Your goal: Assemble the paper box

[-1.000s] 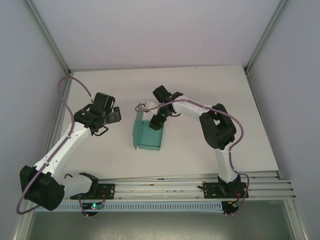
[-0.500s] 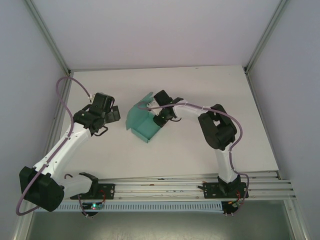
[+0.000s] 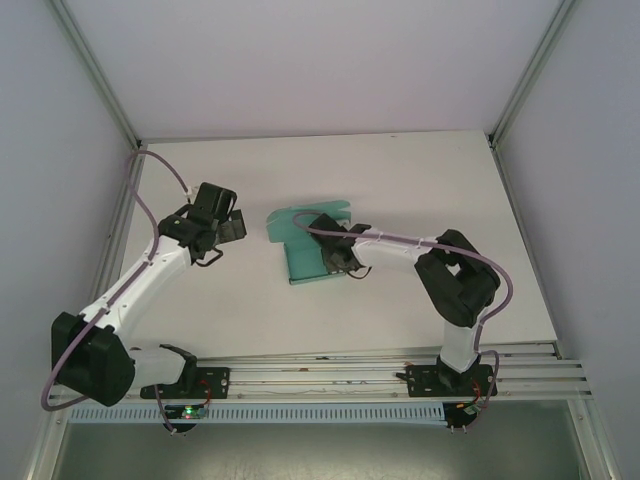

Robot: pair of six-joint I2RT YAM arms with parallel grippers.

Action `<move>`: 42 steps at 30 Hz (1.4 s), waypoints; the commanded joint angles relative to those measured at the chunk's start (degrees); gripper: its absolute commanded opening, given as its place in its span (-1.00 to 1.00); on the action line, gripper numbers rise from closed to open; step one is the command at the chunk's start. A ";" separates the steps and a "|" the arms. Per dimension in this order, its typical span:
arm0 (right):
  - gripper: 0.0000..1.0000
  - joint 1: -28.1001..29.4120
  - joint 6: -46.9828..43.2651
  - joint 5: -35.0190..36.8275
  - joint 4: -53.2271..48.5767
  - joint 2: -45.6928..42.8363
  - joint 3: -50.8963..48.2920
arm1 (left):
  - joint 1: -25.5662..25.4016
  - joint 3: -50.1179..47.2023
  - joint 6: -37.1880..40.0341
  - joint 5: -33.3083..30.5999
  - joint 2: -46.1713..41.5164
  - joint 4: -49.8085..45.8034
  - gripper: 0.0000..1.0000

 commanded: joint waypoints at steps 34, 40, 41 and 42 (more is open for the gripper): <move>0.40 -17.65 -57.17 -32.78 1.45 -13.11 4.85 | 0.65 14.98 43.18 42.42 19.21 1.74 0.15; -0.15 -17.99 -57.62 -32.01 -2.06 -9.05 8.08 | 0.27 13.42 46.87 43.36 19.54 1.75 -0.13; -0.27 -17.98 -57.50 -31.81 -2.51 -8.75 8.37 | 0.20 13.42 47.03 43.18 19.46 1.59 -0.16; -0.39 -17.99 -57.43 -31.76 -2.99 -8.58 8.54 | 0.10 13.42 47.12 42.99 19.57 1.28 -0.21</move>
